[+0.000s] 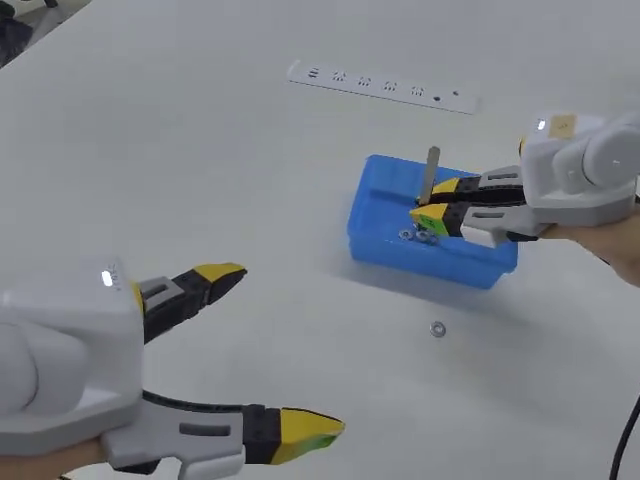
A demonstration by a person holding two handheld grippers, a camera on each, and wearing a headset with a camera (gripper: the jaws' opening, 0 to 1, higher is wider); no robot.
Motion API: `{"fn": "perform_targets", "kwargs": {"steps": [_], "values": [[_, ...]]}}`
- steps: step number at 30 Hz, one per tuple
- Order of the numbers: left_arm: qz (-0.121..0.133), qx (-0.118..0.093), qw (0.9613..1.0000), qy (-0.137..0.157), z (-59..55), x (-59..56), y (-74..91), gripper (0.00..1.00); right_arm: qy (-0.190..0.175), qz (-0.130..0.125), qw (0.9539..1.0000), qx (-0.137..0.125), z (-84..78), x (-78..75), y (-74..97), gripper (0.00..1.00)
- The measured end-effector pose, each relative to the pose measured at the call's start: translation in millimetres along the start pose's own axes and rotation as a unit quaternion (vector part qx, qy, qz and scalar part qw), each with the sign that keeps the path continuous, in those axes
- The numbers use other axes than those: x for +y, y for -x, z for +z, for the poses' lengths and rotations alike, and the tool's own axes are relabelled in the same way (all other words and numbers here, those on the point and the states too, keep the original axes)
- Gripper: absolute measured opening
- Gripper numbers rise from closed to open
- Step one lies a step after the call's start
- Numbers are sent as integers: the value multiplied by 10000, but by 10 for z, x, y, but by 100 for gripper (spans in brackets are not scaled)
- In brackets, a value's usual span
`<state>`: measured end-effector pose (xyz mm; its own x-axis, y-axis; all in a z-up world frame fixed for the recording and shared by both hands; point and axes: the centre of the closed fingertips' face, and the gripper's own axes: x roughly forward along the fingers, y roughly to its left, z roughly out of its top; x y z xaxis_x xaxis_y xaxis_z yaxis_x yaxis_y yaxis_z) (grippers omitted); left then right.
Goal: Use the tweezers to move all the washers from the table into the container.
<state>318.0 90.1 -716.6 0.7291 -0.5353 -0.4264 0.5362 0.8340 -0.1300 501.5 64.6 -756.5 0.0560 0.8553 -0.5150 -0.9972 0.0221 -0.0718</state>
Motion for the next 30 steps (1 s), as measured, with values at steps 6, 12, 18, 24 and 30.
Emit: {"fn": "perform_targets", "kwargs": {"steps": [6,12,18,24,30], "values": [[3,25,10000,11,7,-22,-11,99,-16,10,10000,20,-19,2,-10,10],[-18,35,10000,6,12,-42,-4,99,7,23,10000,61,-40,16,-10,10],[-18,45,10000,-5,24,-55,7,99,23,16,9999,99,-51,28,-17,10],[11,31,10000,3,33,-48,34,99,-7,9,10000,86,-29,30,-17,10],[16,9,10000,10,47,-54,29,99,-51,-61,10000,-32,57,10,29,11]]}}
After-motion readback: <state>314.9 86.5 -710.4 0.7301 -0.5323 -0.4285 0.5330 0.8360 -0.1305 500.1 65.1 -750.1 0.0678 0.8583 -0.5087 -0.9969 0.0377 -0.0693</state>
